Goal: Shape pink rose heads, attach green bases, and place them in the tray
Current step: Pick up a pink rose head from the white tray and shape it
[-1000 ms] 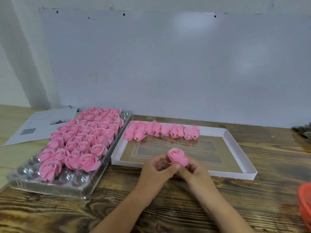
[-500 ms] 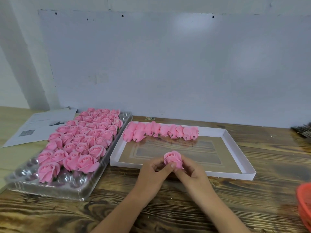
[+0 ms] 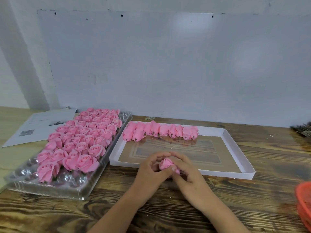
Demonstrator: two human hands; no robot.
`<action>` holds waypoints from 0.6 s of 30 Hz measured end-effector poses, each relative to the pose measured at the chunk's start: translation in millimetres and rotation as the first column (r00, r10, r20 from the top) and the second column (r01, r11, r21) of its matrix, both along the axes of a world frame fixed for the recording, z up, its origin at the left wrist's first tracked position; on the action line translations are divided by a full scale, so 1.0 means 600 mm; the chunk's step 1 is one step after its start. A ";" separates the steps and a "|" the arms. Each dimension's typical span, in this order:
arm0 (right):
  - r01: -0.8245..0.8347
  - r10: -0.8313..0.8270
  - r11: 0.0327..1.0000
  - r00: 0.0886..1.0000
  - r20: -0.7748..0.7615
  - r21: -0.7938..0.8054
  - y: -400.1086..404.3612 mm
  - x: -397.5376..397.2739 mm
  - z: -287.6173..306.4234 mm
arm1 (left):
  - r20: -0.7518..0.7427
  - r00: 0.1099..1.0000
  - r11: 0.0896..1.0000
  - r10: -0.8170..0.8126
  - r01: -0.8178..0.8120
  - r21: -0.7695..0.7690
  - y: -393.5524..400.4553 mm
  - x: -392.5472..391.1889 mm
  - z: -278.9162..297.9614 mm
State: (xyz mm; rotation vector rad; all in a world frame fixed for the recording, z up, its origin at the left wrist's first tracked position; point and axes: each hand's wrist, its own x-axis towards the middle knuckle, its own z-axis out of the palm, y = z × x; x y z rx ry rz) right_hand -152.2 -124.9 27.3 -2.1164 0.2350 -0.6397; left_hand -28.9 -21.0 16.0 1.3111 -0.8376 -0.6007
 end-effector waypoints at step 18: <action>-0.018 0.024 0.996 0.997 -0.075 0.088 -0.003 -0.004 -0.001 | -0.004 0.997 0.996 -0.080 0.080 0.051 0.002 0.001 0.001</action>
